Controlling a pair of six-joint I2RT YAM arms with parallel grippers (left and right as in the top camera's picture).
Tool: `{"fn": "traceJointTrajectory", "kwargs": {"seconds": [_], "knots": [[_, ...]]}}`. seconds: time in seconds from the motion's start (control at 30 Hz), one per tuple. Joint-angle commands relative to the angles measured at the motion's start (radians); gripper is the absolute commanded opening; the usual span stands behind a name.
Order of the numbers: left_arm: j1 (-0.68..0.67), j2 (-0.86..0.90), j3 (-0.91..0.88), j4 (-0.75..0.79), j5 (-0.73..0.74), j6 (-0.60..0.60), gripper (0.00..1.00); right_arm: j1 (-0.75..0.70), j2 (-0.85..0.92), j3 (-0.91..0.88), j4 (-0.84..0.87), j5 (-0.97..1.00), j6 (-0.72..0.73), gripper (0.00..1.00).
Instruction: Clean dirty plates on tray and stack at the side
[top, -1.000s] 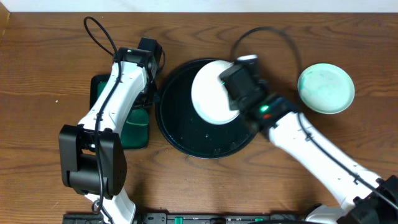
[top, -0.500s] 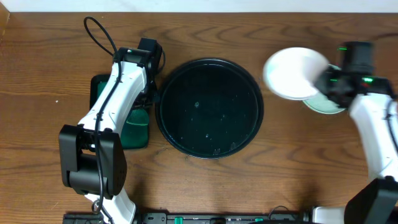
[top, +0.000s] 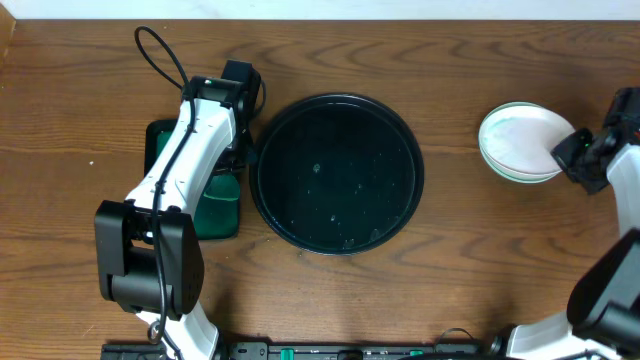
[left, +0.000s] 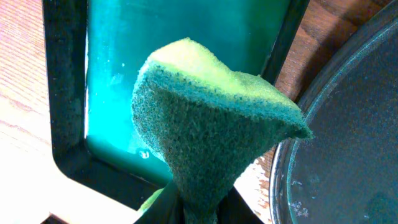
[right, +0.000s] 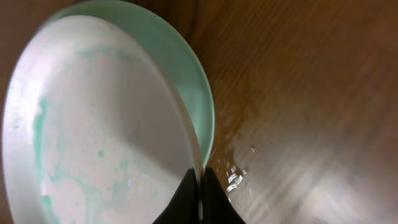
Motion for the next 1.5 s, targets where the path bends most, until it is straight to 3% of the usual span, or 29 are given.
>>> {"fn": "traceJointTrajectory", "kwargs": {"seconds": [0.0, 0.17, 0.2, 0.27, 0.4, 0.6, 0.9, 1.1, 1.23, 1.3, 1.37, 1.47], "knots": [[0.005, 0.010, -0.006, -0.004, -0.005, -0.001, 0.16, 0.002, 0.051, -0.002, 0.030, -0.026, -0.003, 0.01], [0.005, 0.010, -0.006, -0.004, -0.005, -0.001, 0.16, 0.002, 0.101, -0.002, 0.070, -0.027, 0.014, 0.03], [0.005, 0.010, -0.006, -0.004, -0.005, -0.001, 0.16, 0.002, 0.103, -0.002, 0.074, -0.028, 0.014, 0.08], [0.005, 0.010, -0.006, -0.004, -0.005, -0.001, 0.16, 0.002, 0.103, -0.002, 0.091, -0.035, 0.014, 0.38], [0.005, 0.010, -0.006, -0.003, -0.005, -0.001, 0.16, 0.001, 0.096, 0.014, 0.114, -0.112, 0.009, 0.65], [0.012, 0.010, -0.006, 0.011, -0.005, 0.027, 0.12, 0.015, 0.065, 0.127, 0.047, -0.289, -0.067, 0.71], [0.105, 0.019, -0.006, 0.091, 0.003, 0.041, 0.13, 0.104, -0.041, 0.190, -0.134, -0.294, -0.224, 0.71], [0.179, 0.055, -0.006, 0.108, 0.187, 0.119, 0.17, 0.211, -0.098, 0.190, -0.195, -0.271, -0.267, 0.72], [0.176, 0.086, -0.006, 0.106, 0.198, 0.127, 0.31, 0.275, -0.118, 0.190, -0.197, -0.249, -0.268, 0.73], [0.177, 0.088, -0.006, 0.109, 0.198, 0.127, 0.50, 0.300, -0.123, 0.190, -0.201, -0.249, -0.275, 0.74], [0.179, 0.087, -0.006, 0.109, 0.198, 0.139, 0.61, 0.323, -0.128, 0.190, -0.211, -0.250, -0.298, 0.89], [0.182, 0.082, -0.005, 0.109, 0.198, 0.142, 0.63, 0.352, -0.139, 0.190, -0.223, -0.249, -0.333, 0.99]]}}
